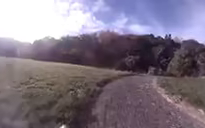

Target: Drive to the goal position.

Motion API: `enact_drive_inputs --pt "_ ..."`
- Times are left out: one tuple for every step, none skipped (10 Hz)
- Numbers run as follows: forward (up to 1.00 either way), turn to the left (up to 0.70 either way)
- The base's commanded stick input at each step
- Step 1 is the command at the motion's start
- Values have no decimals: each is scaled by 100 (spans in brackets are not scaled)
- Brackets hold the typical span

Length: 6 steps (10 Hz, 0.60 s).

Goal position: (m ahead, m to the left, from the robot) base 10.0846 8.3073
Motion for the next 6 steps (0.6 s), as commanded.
enact_drive_inputs --pt "70 0" --pt "70 0" --pt "70 0" --pt "70 0" --pt "70 0" --pt "70 0"
